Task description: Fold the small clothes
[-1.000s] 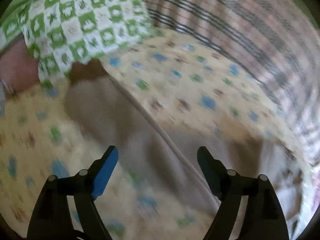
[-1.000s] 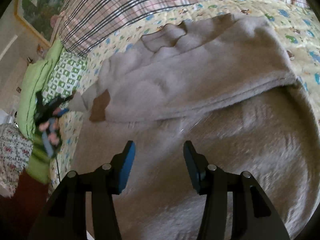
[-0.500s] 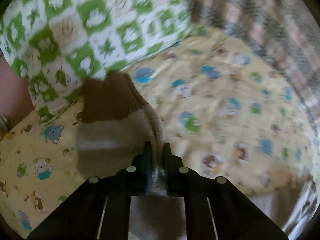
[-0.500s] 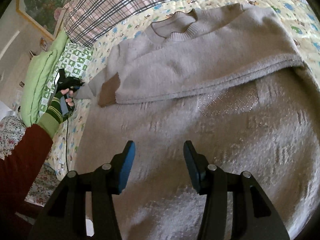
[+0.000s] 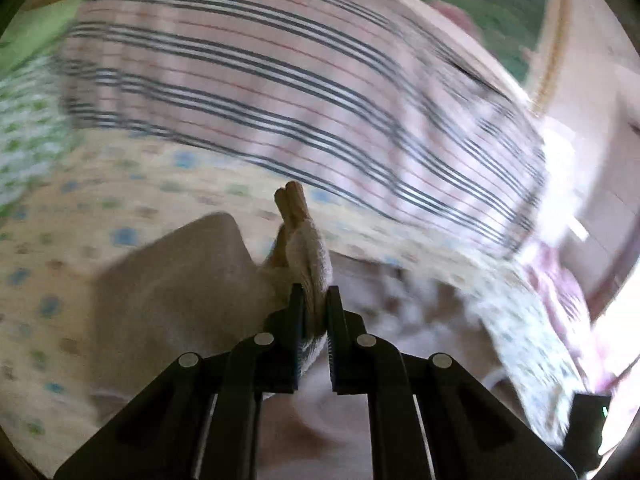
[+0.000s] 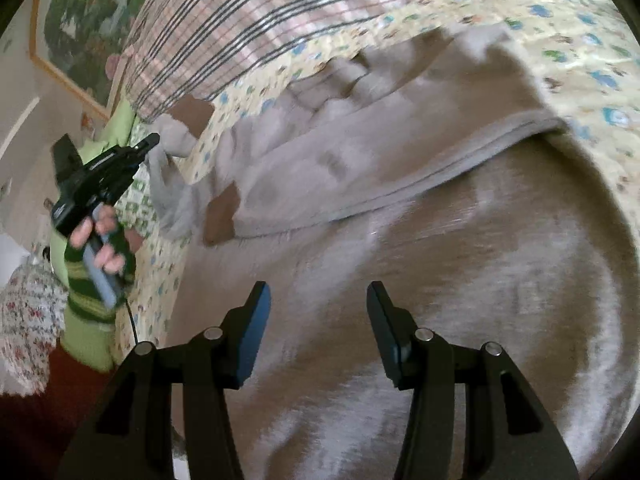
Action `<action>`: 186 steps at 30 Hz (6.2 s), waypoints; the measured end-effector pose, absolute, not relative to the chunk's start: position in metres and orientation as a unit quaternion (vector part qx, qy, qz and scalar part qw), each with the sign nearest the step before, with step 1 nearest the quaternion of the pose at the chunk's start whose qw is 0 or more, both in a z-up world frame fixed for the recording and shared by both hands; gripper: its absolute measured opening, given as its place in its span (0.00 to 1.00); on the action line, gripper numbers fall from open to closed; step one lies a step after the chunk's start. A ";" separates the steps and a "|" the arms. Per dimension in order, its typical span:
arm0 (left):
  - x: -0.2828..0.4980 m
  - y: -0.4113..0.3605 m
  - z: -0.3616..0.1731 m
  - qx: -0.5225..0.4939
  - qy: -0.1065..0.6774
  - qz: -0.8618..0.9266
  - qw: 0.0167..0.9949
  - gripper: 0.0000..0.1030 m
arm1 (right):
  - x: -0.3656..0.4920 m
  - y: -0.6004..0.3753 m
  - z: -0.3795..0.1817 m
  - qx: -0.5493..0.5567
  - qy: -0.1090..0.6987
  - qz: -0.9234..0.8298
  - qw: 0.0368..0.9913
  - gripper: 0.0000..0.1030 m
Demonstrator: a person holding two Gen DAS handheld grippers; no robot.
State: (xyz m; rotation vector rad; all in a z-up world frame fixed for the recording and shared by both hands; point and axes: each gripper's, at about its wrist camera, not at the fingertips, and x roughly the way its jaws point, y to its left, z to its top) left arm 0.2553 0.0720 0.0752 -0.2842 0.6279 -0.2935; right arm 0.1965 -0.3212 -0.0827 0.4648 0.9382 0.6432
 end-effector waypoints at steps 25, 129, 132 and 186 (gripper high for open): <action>0.170 0.039 -0.006 -0.054 0.381 -0.135 0.913 0.56 | 0.284 -0.334 -0.069 0.283 0.416 0.259 0.824 0.50; -0.055 0.146 -0.065 -0.189 0.489 -0.094 0.846 0.57 | 0.050 -0.459 -0.097 0.198 0.411 0.304 0.837 0.50; -0.076 0.148 -0.074 -0.206 0.488 -0.098 0.843 0.58 | 0.032 -0.473 -0.111 0.209 0.422 0.298 0.830 0.50; 0.275 0.124 0.019 -0.234 0.338 -0.143 0.900 0.05 | 0.345 -0.417 -0.052 0.267 0.334 0.276 0.861 0.08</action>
